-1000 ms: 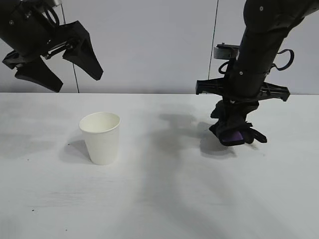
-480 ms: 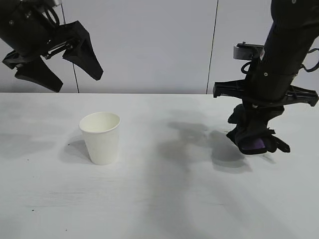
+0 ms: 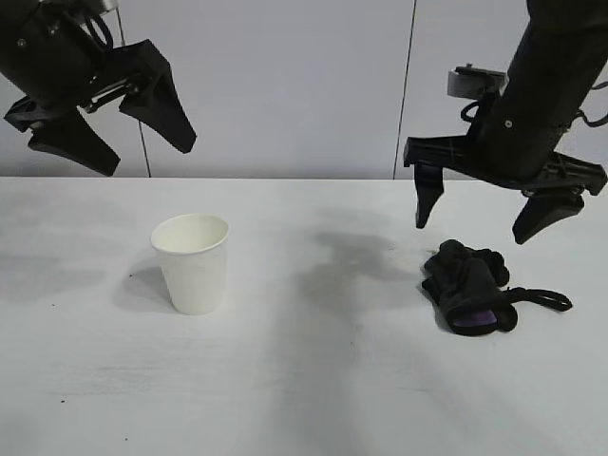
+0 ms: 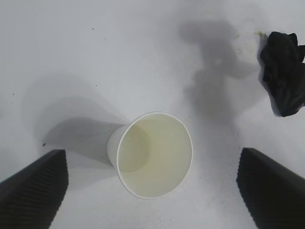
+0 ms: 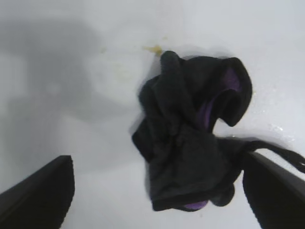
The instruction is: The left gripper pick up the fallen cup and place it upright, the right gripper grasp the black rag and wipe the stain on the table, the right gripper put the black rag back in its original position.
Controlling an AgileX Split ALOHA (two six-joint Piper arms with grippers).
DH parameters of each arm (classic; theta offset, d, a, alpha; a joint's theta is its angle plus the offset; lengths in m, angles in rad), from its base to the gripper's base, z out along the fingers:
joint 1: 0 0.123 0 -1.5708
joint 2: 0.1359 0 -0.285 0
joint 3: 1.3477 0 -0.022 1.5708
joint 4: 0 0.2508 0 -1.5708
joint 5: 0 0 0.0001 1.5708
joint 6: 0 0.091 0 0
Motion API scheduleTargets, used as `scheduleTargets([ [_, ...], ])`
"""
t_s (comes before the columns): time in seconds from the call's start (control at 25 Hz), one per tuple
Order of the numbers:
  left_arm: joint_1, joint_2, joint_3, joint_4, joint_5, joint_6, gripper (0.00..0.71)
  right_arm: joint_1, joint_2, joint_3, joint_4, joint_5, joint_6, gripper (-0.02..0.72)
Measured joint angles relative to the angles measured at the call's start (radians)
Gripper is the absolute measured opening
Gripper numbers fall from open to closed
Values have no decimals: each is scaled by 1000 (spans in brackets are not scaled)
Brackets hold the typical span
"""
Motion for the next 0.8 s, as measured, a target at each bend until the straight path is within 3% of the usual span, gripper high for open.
scheduleTargets([
  [0.12, 0, 0, 0, 0, 0, 0, 694, -38, -58, 0, 112, 11, -97, 668],
  [0.2, 0, 0, 0, 0, -1, 0, 694, -55, -88, 0, 141, 21, -133, 668],
  [0.8, 0, 0, 0, 0, -2, 0, 694, -58, -101, 0, 152, 25, -156, 661],
])
